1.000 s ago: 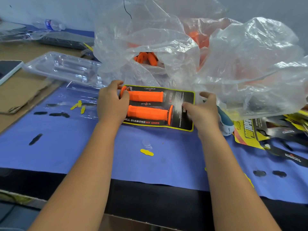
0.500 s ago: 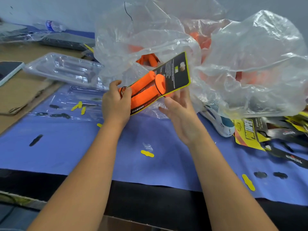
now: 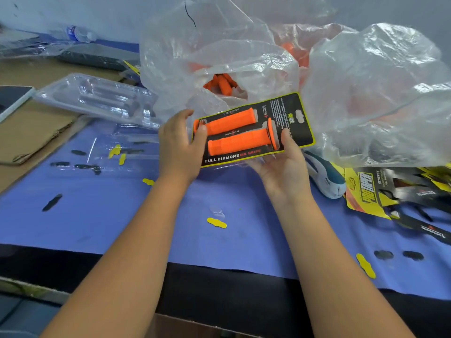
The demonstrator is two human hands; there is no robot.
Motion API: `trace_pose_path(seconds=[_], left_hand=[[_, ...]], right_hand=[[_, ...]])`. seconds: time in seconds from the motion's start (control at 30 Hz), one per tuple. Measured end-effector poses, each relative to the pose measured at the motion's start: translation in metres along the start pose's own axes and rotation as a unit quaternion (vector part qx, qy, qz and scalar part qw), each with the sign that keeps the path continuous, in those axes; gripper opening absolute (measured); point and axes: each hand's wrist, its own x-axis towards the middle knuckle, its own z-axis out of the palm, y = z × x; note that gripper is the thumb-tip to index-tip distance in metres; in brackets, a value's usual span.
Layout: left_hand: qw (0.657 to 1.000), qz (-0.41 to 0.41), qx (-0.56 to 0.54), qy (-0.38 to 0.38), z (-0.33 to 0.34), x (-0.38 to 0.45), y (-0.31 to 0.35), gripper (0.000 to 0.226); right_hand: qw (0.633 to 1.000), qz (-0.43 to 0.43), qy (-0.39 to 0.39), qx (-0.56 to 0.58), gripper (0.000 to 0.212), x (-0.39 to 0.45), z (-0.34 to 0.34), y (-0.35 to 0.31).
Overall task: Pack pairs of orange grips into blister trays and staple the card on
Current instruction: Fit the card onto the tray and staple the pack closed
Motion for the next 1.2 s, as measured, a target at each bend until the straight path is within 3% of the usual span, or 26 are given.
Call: trace_pose_path(seconds=[0.1, 0.27, 0.43, 0.67, 0.73, 0.8, 0.9, 0.97, 1.1, 1.2], left_hand=[[0.997, -0.015, -0.024, 0.067, -0.006, 0.003, -0.002, 0.030], [0.992, 0.089, 0.024, 0.083, -0.006, -0.006, 0.006, 0.021], [0.994, 0.004, 0.091, -0.062, -0.001, -0.007, 0.003, 0.040], [0.976, -0.116, 0.184, 0.029, -0.004, 0.000, -0.006, 0.046], [0.979, -0.138, 0.144, 0.034, -0.001, -0.001, -0.005, 0.043], [0.983, -0.155, 0.013, 0.094, 0.001, 0.001, -0.002, 0.039], [0.956, -0.046, -0.147, 0.249, -0.006, 0.002, 0.004, 0.031], [0.943, 0.066, -0.181, 0.271, -0.009, 0.000, 0.005, 0.029], [0.929, 0.149, -0.290, 0.173, -0.007, -0.008, 0.016, 0.037], [0.944, 0.160, -0.276, 0.085, -0.003, -0.017, 0.021, 0.044]], right_hand=[[0.999, -0.003, -0.002, 0.034, 0.043, 0.002, -0.002, 0.001], [0.993, -0.009, 0.054, 0.102, 0.038, 0.006, -0.006, -0.001], [0.989, -0.020, 0.081, 0.123, 0.038, 0.010, -0.010, -0.004], [0.989, -0.034, 0.079, 0.117, 0.035, 0.010, -0.009, -0.004], [0.991, -0.039, 0.082, 0.103, 0.039, 0.010, -0.007, -0.002], [0.991, -0.042, 0.088, 0.094, 0.042, 0.011, -0.007, -0.001], [0.993, -0.044, 0.086, 0.072, 0.034, 0.012, -0.010, -0.002], [0.994, -0.045, 0.086, 0.052, 0.024, 0.012, -0.012, -0.003], [0.993, -0.049, 0.100, 0.050, 0.018, 0.013, -0.014, -0.005], [0.988, -0.054, 0.120, 0.077, 0.017, 0.014, -0.015, -0.008]])
